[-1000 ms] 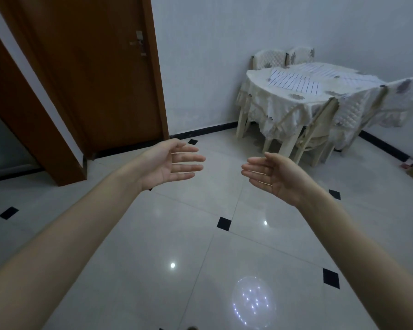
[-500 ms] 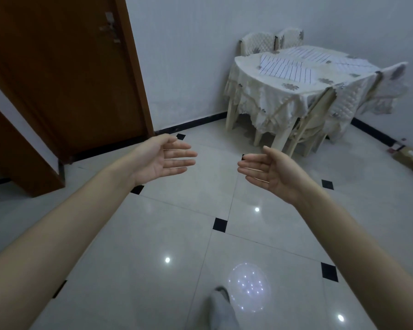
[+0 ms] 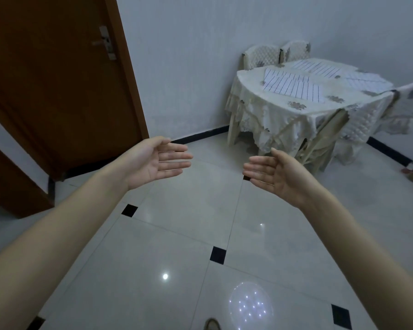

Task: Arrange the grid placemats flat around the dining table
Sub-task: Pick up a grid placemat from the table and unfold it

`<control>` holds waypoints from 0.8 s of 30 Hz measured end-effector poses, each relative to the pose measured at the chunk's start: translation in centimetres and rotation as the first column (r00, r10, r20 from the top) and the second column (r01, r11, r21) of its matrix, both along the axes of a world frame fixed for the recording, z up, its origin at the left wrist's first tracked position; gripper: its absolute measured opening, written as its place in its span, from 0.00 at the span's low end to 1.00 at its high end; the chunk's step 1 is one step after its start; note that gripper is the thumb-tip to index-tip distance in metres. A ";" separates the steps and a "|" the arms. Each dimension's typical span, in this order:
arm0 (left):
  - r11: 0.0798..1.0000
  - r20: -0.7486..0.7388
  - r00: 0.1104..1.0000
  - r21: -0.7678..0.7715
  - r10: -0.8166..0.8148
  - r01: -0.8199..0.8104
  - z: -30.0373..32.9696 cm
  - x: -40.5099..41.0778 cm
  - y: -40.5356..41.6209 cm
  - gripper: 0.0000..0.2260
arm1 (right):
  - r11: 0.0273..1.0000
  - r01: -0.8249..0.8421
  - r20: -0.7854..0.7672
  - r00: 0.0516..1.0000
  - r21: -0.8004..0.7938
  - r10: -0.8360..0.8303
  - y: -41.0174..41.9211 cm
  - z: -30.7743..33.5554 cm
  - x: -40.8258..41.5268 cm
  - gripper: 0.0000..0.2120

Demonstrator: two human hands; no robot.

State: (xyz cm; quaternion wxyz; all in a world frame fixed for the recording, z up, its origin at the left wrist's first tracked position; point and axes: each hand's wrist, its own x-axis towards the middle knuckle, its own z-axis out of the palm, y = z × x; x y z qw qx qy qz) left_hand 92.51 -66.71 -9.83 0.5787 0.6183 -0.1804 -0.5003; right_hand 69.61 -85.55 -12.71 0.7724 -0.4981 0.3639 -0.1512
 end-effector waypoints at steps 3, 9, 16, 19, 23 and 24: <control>1.000 -0.002 1.000 -0.013 0.003 -0.003 0.2 1.2 -2.6 0.18 | 1.000 0.007 0.002 1.000 -0.006 -0.007 -3.1 0.2 1.1 0.23; 1.000 -0.006 1.000 -0.017 -0.005 0.005 0.3 4.0 -6.7 0.18 | 1.000 -0.009 -0.003 1.000 0.011 0.009 -7.2 -0.5 4.1 0.23; 1.000 -0.032 0.999 0.007 0.013 -0.013 -1.2 8.8 -10.9 0.17 | 1.000 -0.008 -0.038 0.999 0.021 0.009 -10.8 -1.5 9.1 0.23; 1.000 -0.032 0.999 0.008 -0.006 0.006 -1.5 11.3 -12.5 0.17 | 1.000 -0.007 -0.044 0.999 0.018 0.008 -11.9 -2.0 11.5 0.23; 1.000 -0.028 0.999 0.006 -0.026 0.027 -1.6 16.1 -15.1 0.17 | 1.000 0.023 -0.030 0.999 -0.020 -0.024 -13.6 -1.8 16.0 0.22; 1.000 -0.027 0.999 0.006 -0.030 0.030 -1.5 17.2 -15.7 0.17 | 0.999 0.028 -0.020 0.999 -0.026 -0.029 -14.1 -1.7 17.2 0.22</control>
